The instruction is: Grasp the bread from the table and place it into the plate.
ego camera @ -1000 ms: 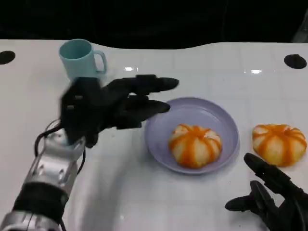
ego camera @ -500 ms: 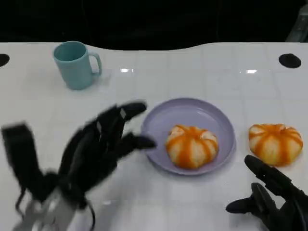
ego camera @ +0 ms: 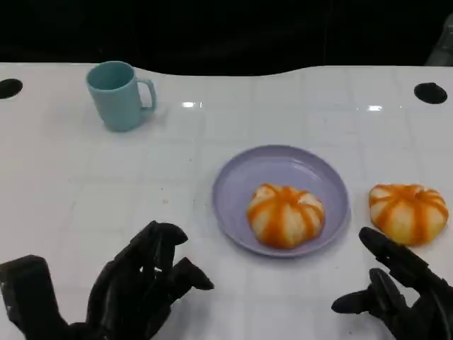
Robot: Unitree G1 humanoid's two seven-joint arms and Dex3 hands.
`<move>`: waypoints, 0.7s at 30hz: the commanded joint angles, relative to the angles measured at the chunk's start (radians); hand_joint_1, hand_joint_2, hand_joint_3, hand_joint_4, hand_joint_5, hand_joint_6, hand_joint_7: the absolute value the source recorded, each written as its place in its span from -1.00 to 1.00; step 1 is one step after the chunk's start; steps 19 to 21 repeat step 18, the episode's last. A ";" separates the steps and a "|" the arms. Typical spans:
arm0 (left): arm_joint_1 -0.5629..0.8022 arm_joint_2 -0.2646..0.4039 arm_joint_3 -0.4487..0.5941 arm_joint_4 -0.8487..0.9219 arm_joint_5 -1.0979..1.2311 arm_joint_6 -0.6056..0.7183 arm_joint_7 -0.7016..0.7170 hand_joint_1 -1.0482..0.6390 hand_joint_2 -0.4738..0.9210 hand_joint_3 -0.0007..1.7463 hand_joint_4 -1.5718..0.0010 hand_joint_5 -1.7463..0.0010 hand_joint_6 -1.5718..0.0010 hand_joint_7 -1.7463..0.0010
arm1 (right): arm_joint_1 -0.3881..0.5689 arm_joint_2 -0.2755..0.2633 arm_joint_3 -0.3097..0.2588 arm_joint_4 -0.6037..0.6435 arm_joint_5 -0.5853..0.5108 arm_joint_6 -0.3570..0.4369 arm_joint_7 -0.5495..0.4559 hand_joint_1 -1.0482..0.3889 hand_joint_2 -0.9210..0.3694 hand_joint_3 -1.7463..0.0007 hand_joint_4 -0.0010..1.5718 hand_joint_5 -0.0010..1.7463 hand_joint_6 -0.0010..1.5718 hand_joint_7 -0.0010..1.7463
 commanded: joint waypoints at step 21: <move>-0.014 0.007 0.017 0.031 0.008 -0.039 0.002 -0.34 1.00 -0.45 0.14 -1.00 0.36 -0.87 | 0.008 -0.019 -0.015 -0.021 0.006 0.015 -0.008 -0.58 -1.00 0.63 0.05 0.10 0.48 -0.98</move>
